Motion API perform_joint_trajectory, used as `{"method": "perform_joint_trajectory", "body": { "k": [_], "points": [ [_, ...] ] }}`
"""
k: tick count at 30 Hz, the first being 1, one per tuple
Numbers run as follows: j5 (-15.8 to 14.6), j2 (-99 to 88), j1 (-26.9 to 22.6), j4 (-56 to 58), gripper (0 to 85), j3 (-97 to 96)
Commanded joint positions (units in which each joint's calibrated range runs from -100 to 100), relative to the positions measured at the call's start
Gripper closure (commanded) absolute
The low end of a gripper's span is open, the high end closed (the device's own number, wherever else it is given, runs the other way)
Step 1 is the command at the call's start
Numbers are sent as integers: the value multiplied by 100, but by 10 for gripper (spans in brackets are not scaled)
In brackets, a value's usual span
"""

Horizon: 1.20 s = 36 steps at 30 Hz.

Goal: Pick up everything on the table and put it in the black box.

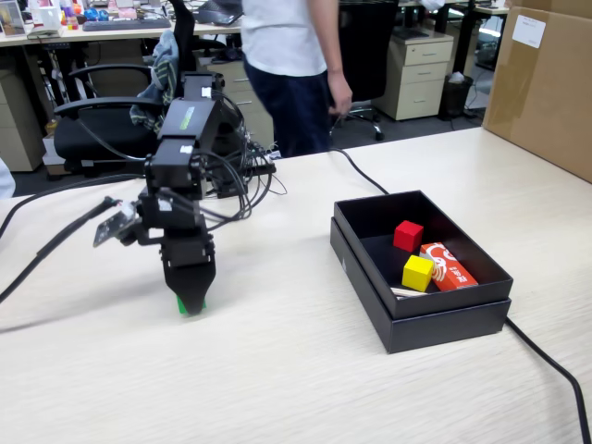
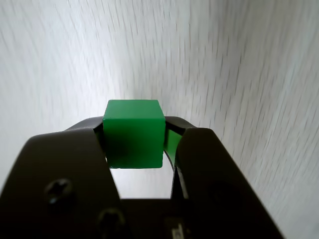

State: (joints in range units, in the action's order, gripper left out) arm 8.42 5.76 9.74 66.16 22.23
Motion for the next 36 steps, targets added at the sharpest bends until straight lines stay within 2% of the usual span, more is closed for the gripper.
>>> {"method": "perform_joint_trajectory", "body": {
  "k": [1, 7, 9, 16, 26, 27, 28, 36],
  "points": [
    [-186, -1833, -293, 14, 846, 26],
    [-611, -4047, -1206, 14, 846, -663],
    [-864, -4529, -1714, 14, 846, -618],
    [-1182, -4254, -2476, -81, 846, -400],
    [-1270, -1259, -2574, -331, 843, 960],
    [-1275, -995, -2574, -331, 815, 1105],
    [-1265, -513, -2584, -331, 717, 1204],
    [-1294, 451, -2515, -331, 716, 1213]
  ]
}}
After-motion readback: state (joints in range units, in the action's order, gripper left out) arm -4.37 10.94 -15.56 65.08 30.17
